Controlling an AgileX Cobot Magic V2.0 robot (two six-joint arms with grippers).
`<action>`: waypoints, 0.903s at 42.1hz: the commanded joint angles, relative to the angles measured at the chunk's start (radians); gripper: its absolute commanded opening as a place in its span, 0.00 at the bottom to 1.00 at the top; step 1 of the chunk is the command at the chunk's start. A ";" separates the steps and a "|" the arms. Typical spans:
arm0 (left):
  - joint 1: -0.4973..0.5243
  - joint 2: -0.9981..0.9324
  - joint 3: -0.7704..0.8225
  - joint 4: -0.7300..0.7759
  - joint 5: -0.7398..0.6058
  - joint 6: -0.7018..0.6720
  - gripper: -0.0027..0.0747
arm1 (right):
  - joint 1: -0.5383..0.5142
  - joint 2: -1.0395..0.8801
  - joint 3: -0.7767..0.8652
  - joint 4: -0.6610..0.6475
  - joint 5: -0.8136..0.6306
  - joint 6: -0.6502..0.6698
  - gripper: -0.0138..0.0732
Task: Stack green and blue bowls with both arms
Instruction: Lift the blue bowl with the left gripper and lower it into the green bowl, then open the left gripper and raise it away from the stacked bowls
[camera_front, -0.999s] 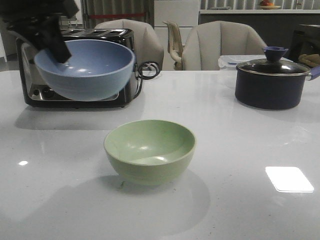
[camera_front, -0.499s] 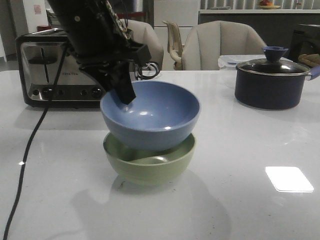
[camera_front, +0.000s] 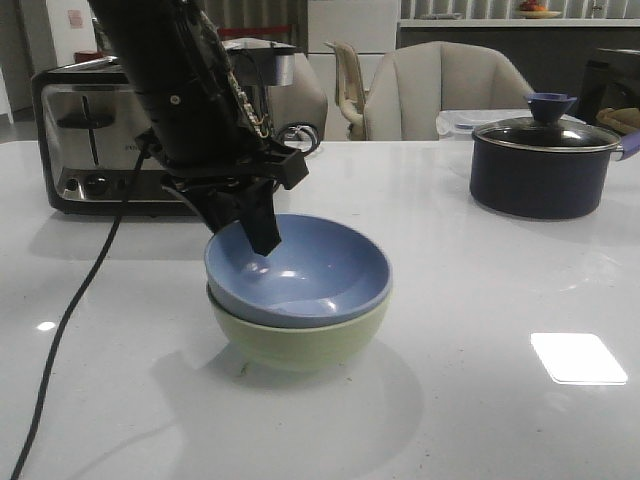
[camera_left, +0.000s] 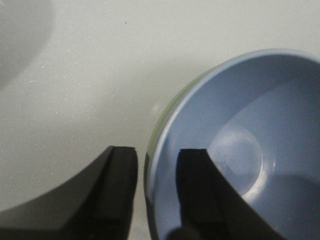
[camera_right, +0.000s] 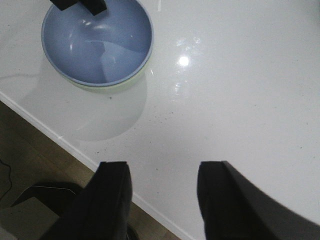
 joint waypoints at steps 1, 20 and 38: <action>-0.001 -0.090 -0.033 -0.019 -0.021 0.000 0.68 | -0.004 -0.003 -0.029 -0.007 -0.058 -0.009 0.66; -0.008 -0.491 0.030 -0.019 0.102 0.000 0.69 | -0.004 -0.003 -0.029 -0.007 -0.058 -0.009 0.66; -0.008 -0.931 0.422 0.051 0.021 -0.043 0.69 | -0.004 -0.003 -0.029 -0.007 -0.057 -0.009 0.66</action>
